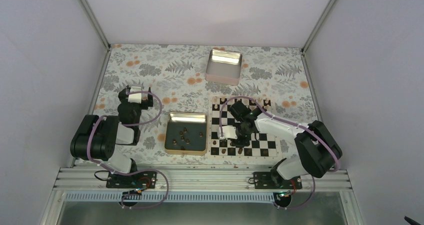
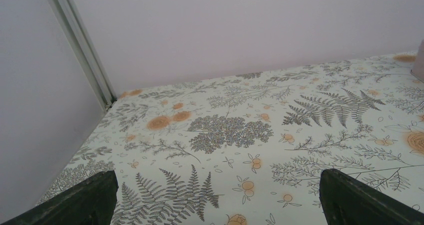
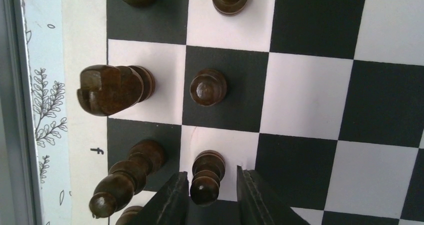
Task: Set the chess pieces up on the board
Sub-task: Place the chess piece on the chessboard, then pick up the chess piece from the storage box.
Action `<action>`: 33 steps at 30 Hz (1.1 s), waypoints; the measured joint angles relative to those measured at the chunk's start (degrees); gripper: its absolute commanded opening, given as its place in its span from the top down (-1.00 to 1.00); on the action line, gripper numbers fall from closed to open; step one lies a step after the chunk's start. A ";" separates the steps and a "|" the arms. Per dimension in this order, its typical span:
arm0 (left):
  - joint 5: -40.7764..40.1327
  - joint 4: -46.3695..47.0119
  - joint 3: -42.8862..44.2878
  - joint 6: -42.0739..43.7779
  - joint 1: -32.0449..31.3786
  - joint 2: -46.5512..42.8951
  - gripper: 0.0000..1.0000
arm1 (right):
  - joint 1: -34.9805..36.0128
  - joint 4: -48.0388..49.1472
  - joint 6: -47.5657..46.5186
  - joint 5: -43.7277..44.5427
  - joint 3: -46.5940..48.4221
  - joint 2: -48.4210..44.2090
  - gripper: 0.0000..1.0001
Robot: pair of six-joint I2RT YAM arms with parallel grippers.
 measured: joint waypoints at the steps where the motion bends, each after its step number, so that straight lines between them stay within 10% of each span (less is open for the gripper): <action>1: 0.00 0.00 0.00 0.00 0.00 0.00 -1.00 | 0.00 -0.04 0.07 0.04 0.00 0.00 0.42; 19: 0.00 0.00 0.00 0.00 0.00 0.00 -1.00 | 0.00 -5.31 0.04 1.81 12.28 -2.80 0.32; 33: 0.00 0.00 0.00 0.00 0.00 0.00 -1.00 | 10.78 -5.64 0.76 0.11 35.76 20.87 0.33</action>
